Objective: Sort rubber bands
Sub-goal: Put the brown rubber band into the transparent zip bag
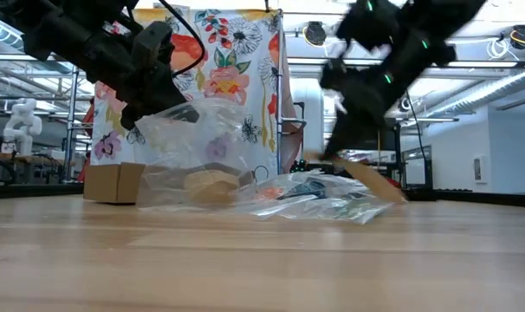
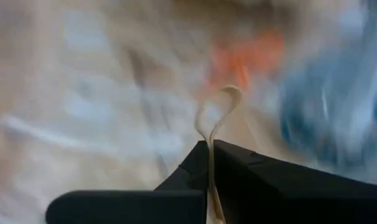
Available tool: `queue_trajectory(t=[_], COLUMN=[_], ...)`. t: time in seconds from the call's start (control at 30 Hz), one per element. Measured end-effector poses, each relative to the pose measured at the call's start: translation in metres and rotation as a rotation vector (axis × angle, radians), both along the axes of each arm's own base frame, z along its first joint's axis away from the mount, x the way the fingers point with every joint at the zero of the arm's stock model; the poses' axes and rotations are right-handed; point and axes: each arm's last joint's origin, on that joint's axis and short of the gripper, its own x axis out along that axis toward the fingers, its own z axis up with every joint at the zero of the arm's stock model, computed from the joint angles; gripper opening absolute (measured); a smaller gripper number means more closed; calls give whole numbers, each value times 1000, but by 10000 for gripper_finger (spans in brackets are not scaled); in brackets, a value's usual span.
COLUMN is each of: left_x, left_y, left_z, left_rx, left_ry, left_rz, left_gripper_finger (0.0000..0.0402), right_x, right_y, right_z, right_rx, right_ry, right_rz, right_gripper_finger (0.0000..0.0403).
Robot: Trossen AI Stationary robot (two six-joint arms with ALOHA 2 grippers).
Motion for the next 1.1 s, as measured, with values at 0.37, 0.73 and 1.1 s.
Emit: queue_trajectory(t=[0.37, 0.73, 1.1], left_x=[0, 0, 0], left_y=[11, 11, 11], left_z=[-1, -1, 0], left_rx=[-13, -14, -24], left_ry=[4, 2, -9], left_rz=[76, 75, 79], left_gripper_finger=[0, 0, 0], right_x=[53, 78, 127], right_y=[10, -4, -3], right_z=[102, 110, 115], right_rx=[-288, -297, -377], right_ry=[-424, -578, -715], right_rz=[238, 364, 515], right_gripper_finger=[1, 0, 0])
